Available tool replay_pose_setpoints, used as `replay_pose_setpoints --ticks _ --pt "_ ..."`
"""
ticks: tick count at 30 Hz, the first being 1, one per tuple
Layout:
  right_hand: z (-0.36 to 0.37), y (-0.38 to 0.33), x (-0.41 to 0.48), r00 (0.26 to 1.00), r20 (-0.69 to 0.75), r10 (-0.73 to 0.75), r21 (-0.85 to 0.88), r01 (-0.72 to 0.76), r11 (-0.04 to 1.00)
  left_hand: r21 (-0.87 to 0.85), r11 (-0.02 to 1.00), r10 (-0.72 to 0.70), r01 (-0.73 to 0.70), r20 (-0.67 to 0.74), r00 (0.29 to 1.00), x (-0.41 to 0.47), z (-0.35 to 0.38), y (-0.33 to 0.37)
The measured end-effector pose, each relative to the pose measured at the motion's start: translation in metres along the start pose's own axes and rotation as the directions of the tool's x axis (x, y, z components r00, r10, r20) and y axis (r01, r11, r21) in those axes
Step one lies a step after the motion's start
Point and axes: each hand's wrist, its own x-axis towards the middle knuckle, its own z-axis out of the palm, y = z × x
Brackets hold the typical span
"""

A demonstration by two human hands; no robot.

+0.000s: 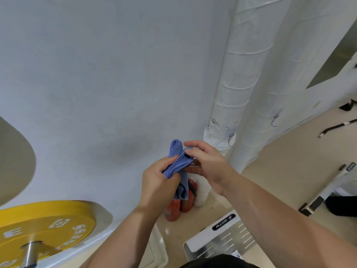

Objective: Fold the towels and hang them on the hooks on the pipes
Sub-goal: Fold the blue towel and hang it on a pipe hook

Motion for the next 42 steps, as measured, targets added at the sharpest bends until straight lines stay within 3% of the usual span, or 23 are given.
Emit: replay_pose_setpoints --ticks 2,3,5,8,12,16,17,19,21,25,28,31,36,39,42 --pt "-0.013 0.001 -0.001 0.984 -0.035 -0.176 -0.339 0.154 0.928 -0.058 0.996 -0.06 0.064 0.069 0.996 0.006 -0.007 0.005" --pt "-0.021 -0.001 -0.004 0.968 0.029 -0.251 -0.483 0.233 0.844 -0.094 0.992 -0.073 0.085 0.12 0.99 0.009 -0.012 0.008" --pt "-0.037 -0.006 -0.008 0.939 0.229 -0.257 -0.585 0.344 0.735 -0.198 0.967 -0.102 0.16 0.274 0.956 0.018 -0.022 0.015" --pt "-0.05 -0.021 -0.015 0.924 0.372 -0.089 -0.532 0.29 0.796 -0.263 0.907 -0.171 0.329 0.484 0.858 0.032 -0.034 0.022" --pt "-0.052 -0.022 -0.023 0.947 0.299 -0.117 -0.31 0.212 0.927 -0.318 0.799 -0.238 0.511 0.613 0.753 0.044 -0.043 0.016" --pt "-0.059 -0.007 -0.025 0.992 0.068 -0.104 -0.187 0.115 0.976 -0.606 0.417 -0.235 0.677 0.647 0.725 0.033 -0.038 -0.011" --pt "-0.06 -0.003 -0.024 0.996 0.028 -0.088 -0.183 0.092 0.979 -0.596 0.417 -0.215 0.686 0.669 0.712 0.027 -0.033 -0.011" --pt "-0.064 0.005 -0.022 0.997 -0.02 -0.07 -0.176 0.065 0.982 -0.518 0.582 -0.281 0.627 0.595 0.753 0.016 -0.021 -0.012" --pt "-0.065 0.01 -0.021 0.996 -0.053 -0.075 -0.166 0.065 0.984 -0.473 0.721 -0.348 0.506 0.385 0.855 0.01 -0.009 -0.01" --pt "-0.067 0.01 -0.022 0.989 -0.112 -0.1 -0.272 0.067 0.96 -0.432 0.839 -0.251 0.332 0.235 0.939 0.009 0.004 0.002" --pt "-0.077 0.008 -0.023 0.996 -0.059 -0.074 -0.252 0.057 0.966 -0.325 0.914 -0.207 0.243 0.144 0.968 0.017 0.012 0.011" --pt "-0.09 0.001 -0.025 0.995 0.022 -0.092 -0.396 0.094 0.913 -0.217 0.955 -0.174 0.201 0.141 0.975 0.026 0.021 0.016" --pt "-0.104 -0.028 -0.022 0.975 0.005 -0.223 -0.64 0.174 0.748 -0.066 0.996 -0.021 0.054 0.424 0.905 0.047 0.023 0.026" --pt "-0.117 -0.052 -0.015 0.956 0.039 -0.291 -0.731 0.226 0.644 0.102 0.988 0.065 -0.12 0.427 0.902 0.062 0.03 0.044" --pt "-0.125 -0.078 -0.009 0.932 0.083 -0.352 -0.813 0.268 0.517 0.244 0.93 0.192 -0.274 0.313 0.93 0.078 0.039 0.068"
